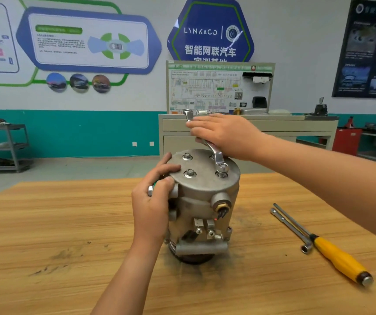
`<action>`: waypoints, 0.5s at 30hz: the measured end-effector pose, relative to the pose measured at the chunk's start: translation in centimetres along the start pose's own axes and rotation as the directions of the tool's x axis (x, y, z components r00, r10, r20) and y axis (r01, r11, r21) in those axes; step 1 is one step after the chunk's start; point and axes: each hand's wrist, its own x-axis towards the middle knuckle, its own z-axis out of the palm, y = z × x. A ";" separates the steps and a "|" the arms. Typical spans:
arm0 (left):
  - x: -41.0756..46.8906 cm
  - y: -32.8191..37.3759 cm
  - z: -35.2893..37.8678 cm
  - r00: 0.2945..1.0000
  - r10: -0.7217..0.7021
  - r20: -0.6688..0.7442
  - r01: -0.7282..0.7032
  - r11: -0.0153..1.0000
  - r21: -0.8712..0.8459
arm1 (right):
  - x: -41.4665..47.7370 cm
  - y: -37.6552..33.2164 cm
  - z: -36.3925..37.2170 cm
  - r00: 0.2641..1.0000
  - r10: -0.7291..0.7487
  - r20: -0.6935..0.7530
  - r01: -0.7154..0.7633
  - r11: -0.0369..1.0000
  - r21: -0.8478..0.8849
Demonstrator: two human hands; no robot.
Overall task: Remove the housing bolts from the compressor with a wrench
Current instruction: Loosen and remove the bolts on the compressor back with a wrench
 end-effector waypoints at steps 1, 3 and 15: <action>-0.2 0.0 -0.1 1.000 -0.006 -0.016 0.006 1.000 -0.015 | 0.5 -0.4 -0.2 0.999 0.037 -0.034 -0.036 0.999 0.017; -0.4 -0.1 -0.3 0.999 -0.015 -0.038 0.014 1.000 -0.024 | 1.0 -0.8 -0.9 0.927 0.317 -0.200 -0.286 0.944 0.167; -1.4 0.1 1.2 0.997 0.044 -0.067 -0.039 0.997 0.065 | -7.9 -8.7 -11.7 0.587 0.616 0.525 -0.572 0.775 -0.269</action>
